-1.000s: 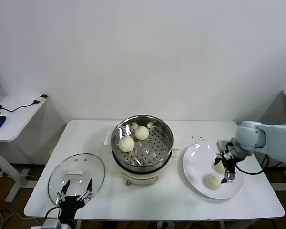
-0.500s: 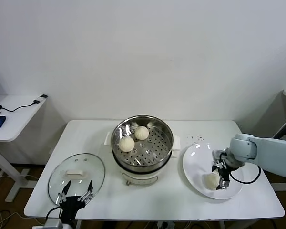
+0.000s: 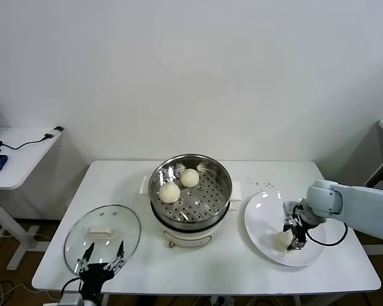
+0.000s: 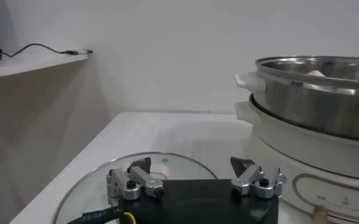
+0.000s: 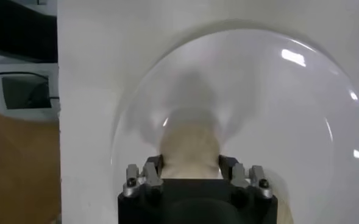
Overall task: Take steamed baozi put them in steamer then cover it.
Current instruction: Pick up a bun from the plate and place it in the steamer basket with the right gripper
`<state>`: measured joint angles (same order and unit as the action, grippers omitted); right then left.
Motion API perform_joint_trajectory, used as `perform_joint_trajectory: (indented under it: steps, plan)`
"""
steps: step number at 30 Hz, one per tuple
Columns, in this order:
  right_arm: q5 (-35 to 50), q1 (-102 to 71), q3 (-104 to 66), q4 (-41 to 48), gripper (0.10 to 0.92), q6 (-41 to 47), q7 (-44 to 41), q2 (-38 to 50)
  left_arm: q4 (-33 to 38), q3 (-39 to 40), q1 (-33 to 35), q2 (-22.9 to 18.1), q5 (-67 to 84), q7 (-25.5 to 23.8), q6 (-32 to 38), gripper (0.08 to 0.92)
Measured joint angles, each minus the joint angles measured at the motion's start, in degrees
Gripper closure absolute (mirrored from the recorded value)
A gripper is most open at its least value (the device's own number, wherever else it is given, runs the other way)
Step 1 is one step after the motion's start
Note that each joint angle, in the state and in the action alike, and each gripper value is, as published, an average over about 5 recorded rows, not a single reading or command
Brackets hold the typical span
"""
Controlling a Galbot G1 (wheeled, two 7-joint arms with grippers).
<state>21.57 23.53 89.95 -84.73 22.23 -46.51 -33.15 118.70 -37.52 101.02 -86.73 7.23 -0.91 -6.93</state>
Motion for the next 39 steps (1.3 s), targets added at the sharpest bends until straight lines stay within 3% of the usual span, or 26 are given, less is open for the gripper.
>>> perform_joint_trajectory:
  steps: [10,24,39]
  plan:
    - [-0.52,14.52,3.82,0.27,0.414,-6.80,-5.93,-3.96,1.04,0.35,0.41,-0.07,-0.50,-0.01,-0.18,0.177]
    - [3.54,37.81,4.30,-5.55,0.414,-27.04,-13.23,-21.08,2.50,0.34,1.15,0.10,-0.69,-0.17,-0.36,0.177]
    - [-10.65,29.55,2.87,-6.33,0.416,-39.13,-11.39,-36.32,3.00,-0.69,1.10,0.17,-0.39,-0.34,-0.64,0.177]
